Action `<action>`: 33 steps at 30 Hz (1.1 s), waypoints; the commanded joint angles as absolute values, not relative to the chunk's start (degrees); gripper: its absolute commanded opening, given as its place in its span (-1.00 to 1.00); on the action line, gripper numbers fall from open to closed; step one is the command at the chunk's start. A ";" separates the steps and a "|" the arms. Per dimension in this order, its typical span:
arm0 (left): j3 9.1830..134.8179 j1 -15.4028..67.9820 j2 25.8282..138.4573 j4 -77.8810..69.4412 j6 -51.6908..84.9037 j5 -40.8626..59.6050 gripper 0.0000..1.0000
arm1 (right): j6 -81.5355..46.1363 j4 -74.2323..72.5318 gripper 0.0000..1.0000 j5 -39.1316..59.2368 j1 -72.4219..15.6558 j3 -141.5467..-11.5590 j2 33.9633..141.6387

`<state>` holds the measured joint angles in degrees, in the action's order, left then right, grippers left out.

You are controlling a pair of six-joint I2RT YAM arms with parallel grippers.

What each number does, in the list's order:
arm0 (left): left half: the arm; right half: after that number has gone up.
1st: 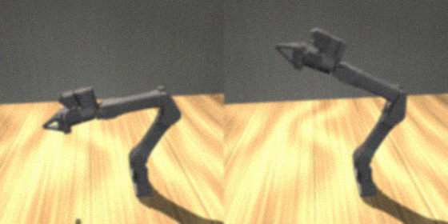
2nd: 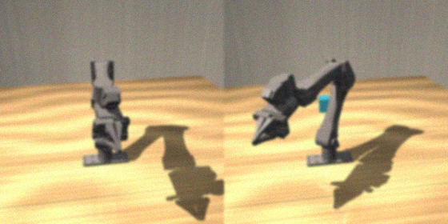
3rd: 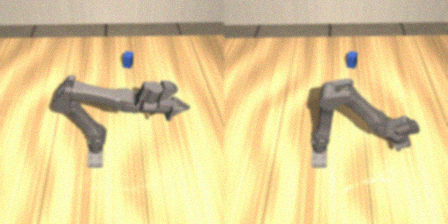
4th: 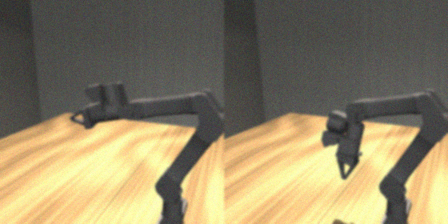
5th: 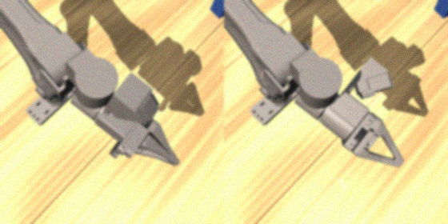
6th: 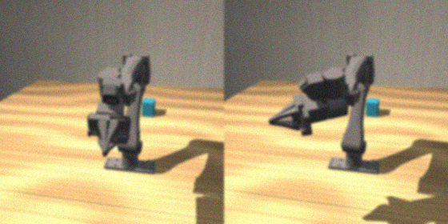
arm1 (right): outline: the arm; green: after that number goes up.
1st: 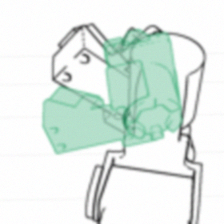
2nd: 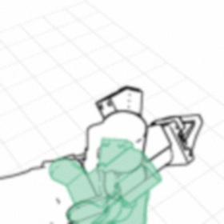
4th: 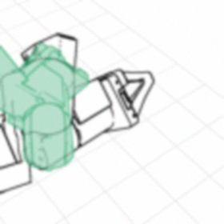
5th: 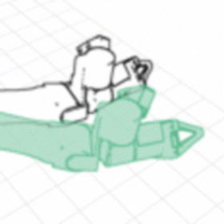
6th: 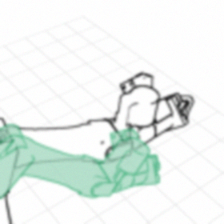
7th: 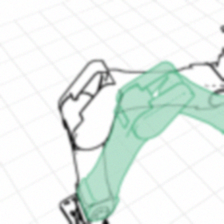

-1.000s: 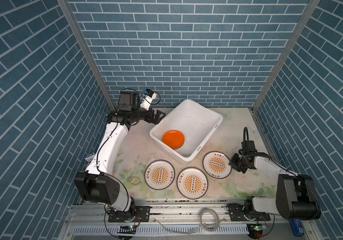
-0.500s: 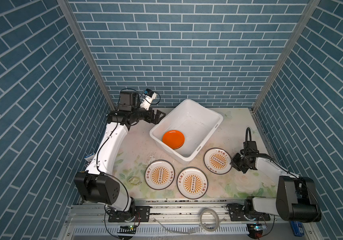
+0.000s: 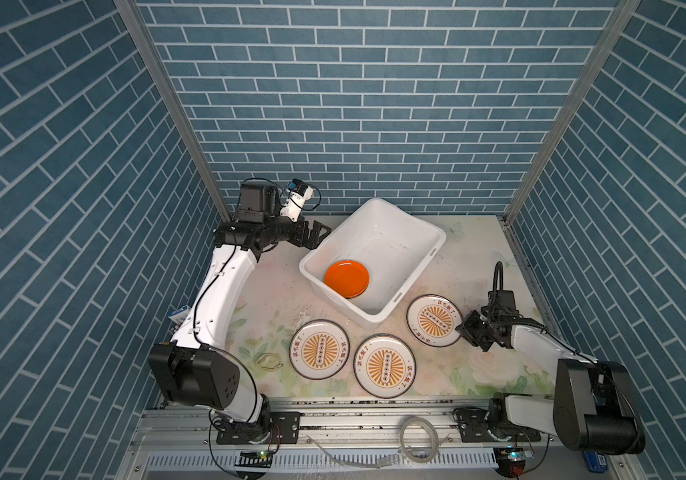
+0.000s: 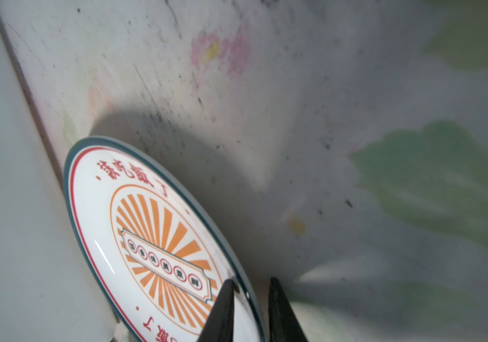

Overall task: Place the plates into the plastic bin on the countertop
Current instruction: 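Close the right gripper on the sunburst plate's rim and tilt it up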

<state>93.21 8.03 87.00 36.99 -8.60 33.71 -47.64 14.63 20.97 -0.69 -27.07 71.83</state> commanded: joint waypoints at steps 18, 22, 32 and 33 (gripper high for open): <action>95.39 9.92 87.28 40.30 -10.74 32.88 0.99 | -49.89 -1.16 -0.72 28.83 -0.55 -19.21 72.19; 95.40 10.35 87.10 40.38 -10.81 32.54 0.99 | -51.04 -3.88 -0.81 29.47 -0.55 -18.90 73.56; 95.62 10.72 86.95 40.43 -10.99 32.34 0.99 | -51.80 -2.11 -1.00 29.43 -0.52 -18.98 68.84; 95.70 10.72 87.01 40.46 -10.99 32.34 0.99 | -51.77 -1.62 -1.00 29.43 -0.53 -19.19 68.39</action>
<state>94.28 10.17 87.02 39.66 -10.24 32.56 -50.78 -5.02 31.31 -0.69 -19.59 69.38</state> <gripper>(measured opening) 0.996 0.076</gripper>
